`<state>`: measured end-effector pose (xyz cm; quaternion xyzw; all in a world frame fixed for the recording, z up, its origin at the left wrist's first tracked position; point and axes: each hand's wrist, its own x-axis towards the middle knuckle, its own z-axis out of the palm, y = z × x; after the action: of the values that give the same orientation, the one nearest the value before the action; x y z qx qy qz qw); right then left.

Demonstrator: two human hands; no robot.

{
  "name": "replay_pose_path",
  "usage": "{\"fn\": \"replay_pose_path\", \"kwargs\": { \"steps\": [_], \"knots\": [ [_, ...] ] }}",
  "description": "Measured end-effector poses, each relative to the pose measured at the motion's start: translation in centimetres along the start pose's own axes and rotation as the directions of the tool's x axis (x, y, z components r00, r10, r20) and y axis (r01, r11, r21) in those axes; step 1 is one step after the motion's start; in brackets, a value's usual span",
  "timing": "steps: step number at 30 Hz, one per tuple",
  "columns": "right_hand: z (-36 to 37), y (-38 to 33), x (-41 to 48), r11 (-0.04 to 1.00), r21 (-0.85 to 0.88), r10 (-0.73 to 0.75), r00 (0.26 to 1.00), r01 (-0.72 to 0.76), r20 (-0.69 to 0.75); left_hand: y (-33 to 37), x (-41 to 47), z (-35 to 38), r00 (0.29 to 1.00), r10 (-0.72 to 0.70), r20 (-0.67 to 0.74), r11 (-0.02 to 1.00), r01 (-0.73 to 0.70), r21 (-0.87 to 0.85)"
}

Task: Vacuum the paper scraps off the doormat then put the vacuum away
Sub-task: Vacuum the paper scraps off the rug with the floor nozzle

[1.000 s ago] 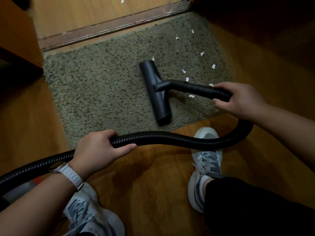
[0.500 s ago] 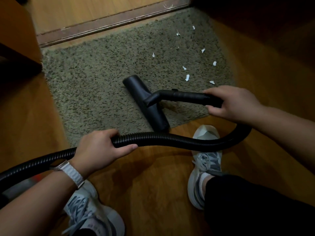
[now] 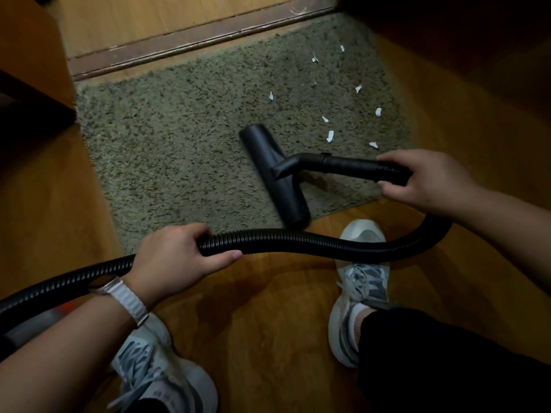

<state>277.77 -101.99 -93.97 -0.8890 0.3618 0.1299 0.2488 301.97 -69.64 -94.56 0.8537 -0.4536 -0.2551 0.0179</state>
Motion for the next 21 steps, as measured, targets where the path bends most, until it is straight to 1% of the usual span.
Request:
{"fn": "replay_pose_path", "kwargs": {
  "steps": [3, 7, 11, 13, 16, 21],
  "knots": [
    [0.0, -1.4, 1.7, 1.0, 0.022, -0.011, 1.0, 0.011, -0.027, -0.1, 0.0, 0.0, 1.0, -0.012, 0.009, 1.0, 0.012, 0.01],
    [-1.4, -2.2, 4.4, 0.981, 0.156, 0.128, 0.988, -0.113, -0.085, 0.1, 0.0, -0.4, 0.998, -0.059, 0.019, 0.998, 0.06, -0.019],
    [-3.0, -2.0, 7.4, 0.972, 0.154, 0.206, 0.962, -0.18, -0.177, 0.3, 0.5, -1.3, 0.992, -0.123, 0.039, 0.988, 0.126, -0.086],
    [-3.1, -2.2, 8.4, 0.968, 0.156, 0.225, 0.958, -0.198, -0.178, 0.2, 1.2, -1.7, 0.987, -0.16, 0.013, 0.981, 0.161, -0.112],
    [-2.4, -2.9, 9.2, 0.967, 0.157, 0.223, 0.962, -0.198, -0.158, -0.1, 1.9, -1.9, 0.982, -0.19, -0.017, 0.974, 0.186, -0.132],
    [-0.9, -4.5, 9.6, 0.986, 0.109, 0.135, 0.984, -0.123, -0.117, -0.6, 1.2, -1.2, 0.99, -0.137, -0.032, 0.984, 0.132, -0.121]
  ]
}}
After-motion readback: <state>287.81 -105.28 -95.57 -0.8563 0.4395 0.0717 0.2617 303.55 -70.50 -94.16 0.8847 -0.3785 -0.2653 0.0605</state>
